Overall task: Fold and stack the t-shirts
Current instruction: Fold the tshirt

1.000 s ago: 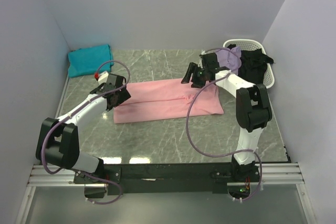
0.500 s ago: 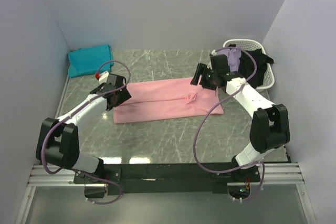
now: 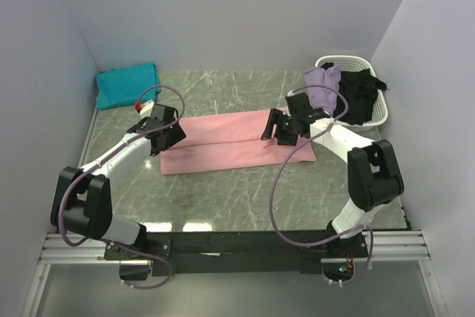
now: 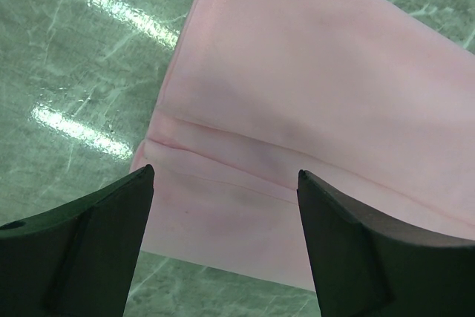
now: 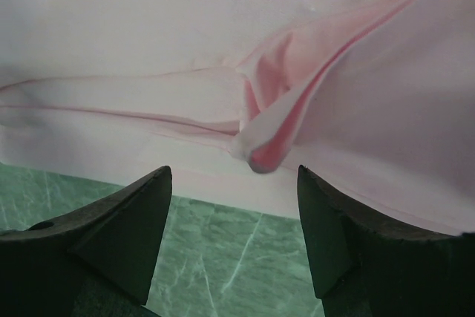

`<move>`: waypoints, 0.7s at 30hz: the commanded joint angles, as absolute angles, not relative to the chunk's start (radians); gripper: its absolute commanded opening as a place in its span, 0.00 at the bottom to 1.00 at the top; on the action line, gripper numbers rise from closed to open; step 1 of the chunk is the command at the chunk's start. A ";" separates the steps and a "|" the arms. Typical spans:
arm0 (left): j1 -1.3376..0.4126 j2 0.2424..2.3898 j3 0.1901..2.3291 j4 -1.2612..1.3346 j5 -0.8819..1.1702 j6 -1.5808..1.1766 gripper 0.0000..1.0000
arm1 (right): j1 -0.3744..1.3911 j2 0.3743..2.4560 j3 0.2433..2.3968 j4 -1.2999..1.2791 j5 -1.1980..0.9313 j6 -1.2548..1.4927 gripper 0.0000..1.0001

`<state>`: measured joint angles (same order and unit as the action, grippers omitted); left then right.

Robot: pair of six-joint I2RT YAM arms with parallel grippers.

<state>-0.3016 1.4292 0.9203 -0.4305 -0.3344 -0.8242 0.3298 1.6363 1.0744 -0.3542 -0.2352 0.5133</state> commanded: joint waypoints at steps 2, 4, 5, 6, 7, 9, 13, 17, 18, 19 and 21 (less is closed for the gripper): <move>-0.299 1.424 0.945 -0.422 -0.328 -0.808 0.83 | 0.353 1.747 1.153 -0.296 -0.287 0.538 0.75; -0.299 1.430 0.950 -0.426 -0.334 -0.807 0.83 | 0.359 1.779 1.172 -0.279 -0.296 0.535 0.74; -0.299 1.433 0.953 -0.428 -0.337 -0.807 0.84 | 0.360 1.789 1.193 -0.266 -0.298 0.535 0.74; -0.299 1.436 0.953 -0.429 -0.339 -0.807 0.84 | 0.362 1.796 1.206 -0.261 -0.301 0.528 0.74; -0.299 1.437 0.953 -0.431 -0.341 -0.807 0.83 | 0.362 1.818 1.221 -0.261 -0.305 0.526 0.74; -0.299 1.442 0.954 -0.426 -0.339 -0.805 0.84 | 0.365 1.839 1.270 -0.264 -0.304 0.517 0.74; -0.299 1.454 0.959 -0.429 -0.342 -0.805 0.83 | 0.376 1.884 1.350 -0.313 -0.282 0.500 0.74; -0.299 1.453 0.951 -0.426 -0.341 -0.808 0.83 | 0.397 1.872 1.385 -0.368 -0.215 0.476 0.74; -0.299 1.450 0.950 -0.425 -0.341 -0.808 0.84 | 0.402 1.867 1.384 -0.371 -0.206 0.476 0.75; -0.299 1.451 0.948 -0.422 -0.339 -0.810 0.84 | 0.402 1.867 1.379 -0.365 -0.213 0.474 0.75; -0.299 1.456 0.945 -0.419 -0.331 -0.808 0.84 | 0.400 1.887 1.385 -0.363 -0.238 0.479 0.75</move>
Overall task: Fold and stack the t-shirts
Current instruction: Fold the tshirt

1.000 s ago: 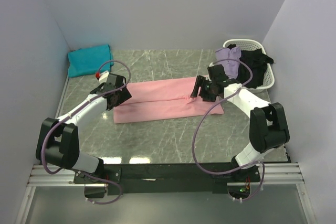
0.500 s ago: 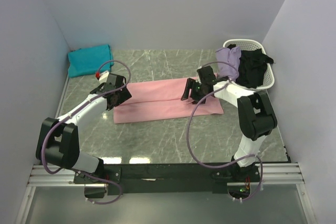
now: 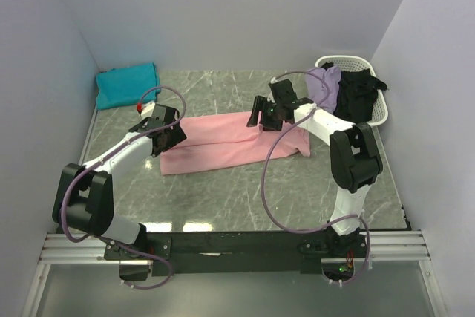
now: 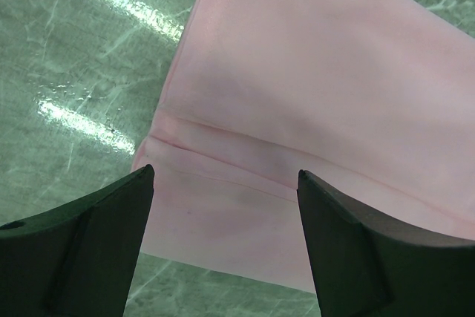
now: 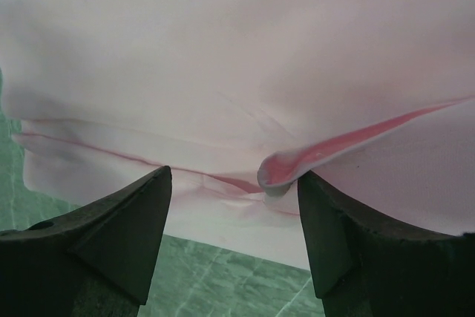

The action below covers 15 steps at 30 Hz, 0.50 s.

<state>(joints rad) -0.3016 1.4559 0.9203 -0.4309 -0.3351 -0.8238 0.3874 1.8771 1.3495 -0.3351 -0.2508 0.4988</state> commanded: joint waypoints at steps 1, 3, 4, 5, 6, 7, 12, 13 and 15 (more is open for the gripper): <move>-0.299 1.459 0.946 -0.417 -0.328 -0.808 0.83 | 0.402 1.922 1.397 -0.379 -0.242 0.479 0.75; -0.299 1.468 0.954 -0.420 -0.321 -0.805 0.83 | 0.403 1.959 1.422 -0.394 -0.239 0.482 0.75; -0.299 1.470 0.956 -0.422 -0.319 -0.805 0.83 | 0.405 1.995 1.430 -0.402 -0.236 0.480 0.75; -0.299 1.471 0.957 -0.420 -0.318 -0.799 0.83 | 0.403 2.014 1.446 -0.423 -0.236 0.477 0.74; -0.299 1.471 0.956 -0.420 -0.316 -0.796 0.84 | 0.405 2.037 1.472 -0.461 -0.232 0.468 0.74; -0.301 1.473 0.956 -0.422 -0.311 -0.793 0.84 | 0.406 2.058 1.485 -0.495 -0.192 0.459 0.73; -0.301 1.500 0.959 -0.423 -0.291 -0.773 0.84 | 0.405 1.945 1.393 -0.512 0.030 0.465 0.75; -0.299 1.502 0.957 -0.422 -0.285 -0.770 0.84 | 0.402 1.872 1.349 -0.520 0.105 0.472 0.75; -0.299 1.500 0.950 -0.402 -0.279 -0.758 0.84 | 0.396 1.750 1.298 -0.511 0.147 0.474 0.76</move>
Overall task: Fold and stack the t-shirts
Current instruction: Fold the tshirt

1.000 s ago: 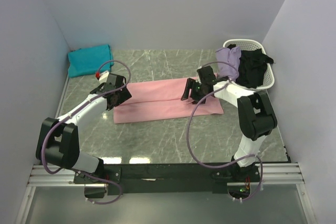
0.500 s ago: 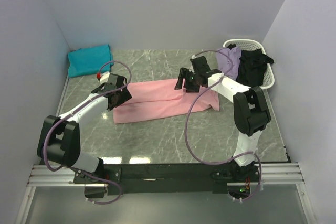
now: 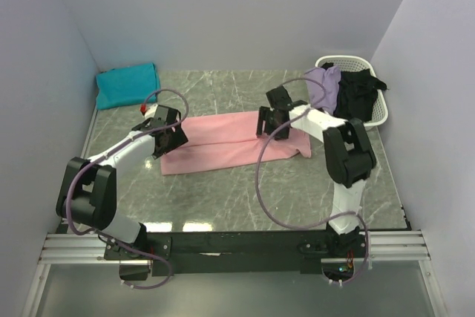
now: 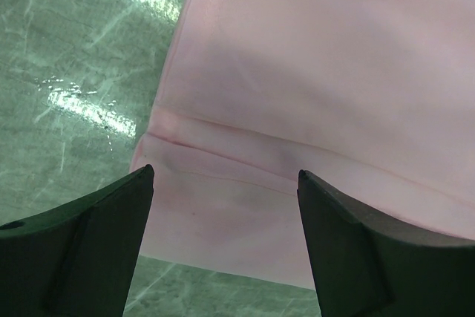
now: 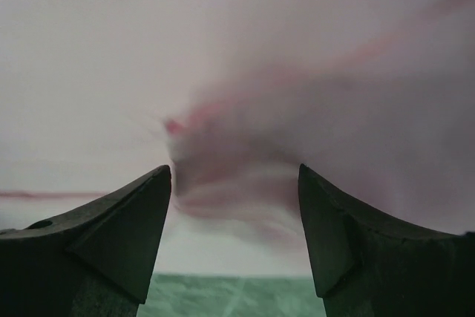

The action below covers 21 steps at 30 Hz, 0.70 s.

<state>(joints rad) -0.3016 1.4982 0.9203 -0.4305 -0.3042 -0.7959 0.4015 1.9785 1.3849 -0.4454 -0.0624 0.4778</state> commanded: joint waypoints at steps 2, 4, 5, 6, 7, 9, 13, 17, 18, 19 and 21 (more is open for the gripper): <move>-0.299 1.497 0.945 -0.373 -0.243 -0.736 0.84 | 0.387 1.679 1.235 -0.517 0.213 0.488 0.77; -0.301 1.502 0.945 -0.330 -0.210 -0.726 0.84 | 0.376 1.597 1.177 -0.517 0.247 0.492 0.77; -0.301 1.503 0.946 -0.315 -0.166 -0.713 0.84 | 0.362 1.573 1.155 -0.511 0.255 0.488 0.77; -0.302 1.511 0.946 -0.301 -0.152 -0.710 0.84 | 0.354 1.536 1.134 -0.509 0.259 0.492 0.77; -0.307 1.516 0.946 -0.279 -0.140 -0.700 0.85 | 0.344 1.523 1.102 -0.520 0.261 0.498 0.77; -0.313 1.537 0.956 -0.272 -0.121 -0.695 0.85 | 0.315 1.494 1.062 -0.520 0.267 0.515 0.77; -0.322 1.574 0.968 -0.265 -0.120 -0.683 0.85 | 0.273 1.465 0.930 -0.474 0.219 0.564 0.77; -0.325 1.594 0.954 -0.235 -0.100 -0.683 0.85 | 0.247 1.439 0.832 -0.422 0.222 0.603 0.75; -0.327 1.598 0.954 -0.232 -0.097 -0.683 0.85 | 0.238 1.428 0.818 -0.413 0.219 0.607 0.75; -0.328 1.601 0.953 -0.229 -0.097 -0.683 0.85 | 0.238 1.421 0.798 -0.397 0.222 0.618 0.75; -0.331 1.611 0.951 -0.221 -0.103 -0.683 0.85 | 0.230 1.416 0.788 -0.391 0.224 0.618 0.75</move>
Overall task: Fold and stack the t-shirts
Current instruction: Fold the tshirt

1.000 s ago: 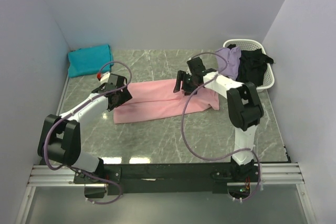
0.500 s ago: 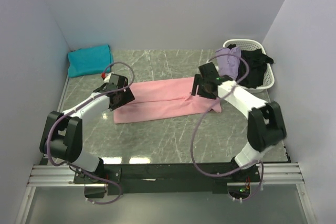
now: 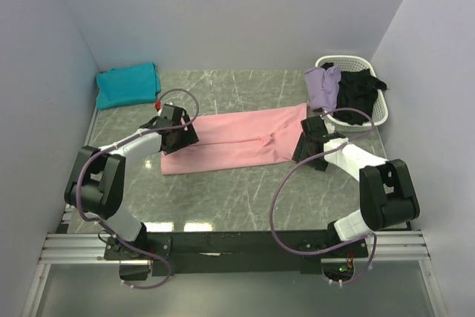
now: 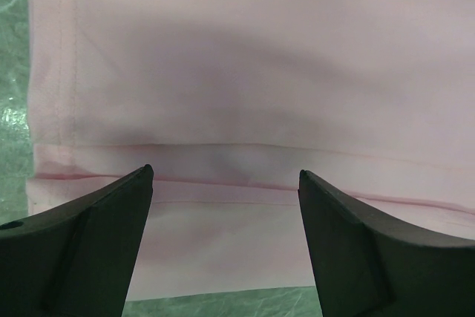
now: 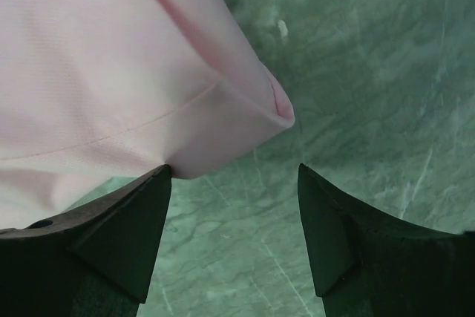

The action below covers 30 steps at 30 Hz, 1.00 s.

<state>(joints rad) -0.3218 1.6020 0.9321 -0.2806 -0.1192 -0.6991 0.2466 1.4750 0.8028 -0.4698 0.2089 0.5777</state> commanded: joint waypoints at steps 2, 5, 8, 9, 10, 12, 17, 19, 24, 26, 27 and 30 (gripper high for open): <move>-0.331 1.621 0.946 -0.215 -0.112 -0.678 0.85 | 0.222 1.419 0.790 -0.400 0.233 0.615 0.75; -0.331 1.629 0.945 -0.218 -0.141 -0.673 0.85 | 0.218 1.420 0.798 -0.411 0.247 0.604 0.75; -0.331 1.635 0.943 -0.222 -0.169 -0.661 0.85 | 0.204 1.404 0.798 -0.419 0.274 0.598 0.75; -0.331 1.640 0.943 -0.224 -0.178 -0.655 0.85 | 0.199 1.402 0.802 -0.422 0.282 0.595 0.75; -0.331 1.643 0.945 -0.233 -0.187 -0.644 0.85 | 0.193 1.405 0.807 -0.428 0.288 0.591 0.75; -0.331 1.660 0.948 -0.244 -0.216 -0.638 0.85 | 0.179 1.433 0.822 -0.437 0.302 0.583 0.75; -0.331 1.677 0.939 -0.262 -0.232 -0.626 0.86 | 0.155 1.459 0.836 -0.428 0.295 0.563 0.75; -0.331 1.681 0.934 -0.261 -0.236 -0.623 0.86 | 0.144 1.482 0.847 -0.422 0.278 0.558 0.75; -0.331 1.704 0.946 -0.284 -0.282 -0.621 0.85 | 0.133 1.488 0.850 -0.351 0.175 0.512 0.75; -0.330 1.697 0.950 -0.288 -0.310 -0.620 0.86 | 0.133 1.453 0.859 -0.362 0.169 0.511 0.75; -0.331 1.694 0.951 -0.294 -0.310 -0.621 0.86 | 0.132 1.442 0.870 -0.374 0.182 0.518 0.76; -0.331 1.677 0.950 -0.298 -0.310 -0.621 0.86 | 0.132 1.416 0.897 -0.437 0.239 0.517 0.76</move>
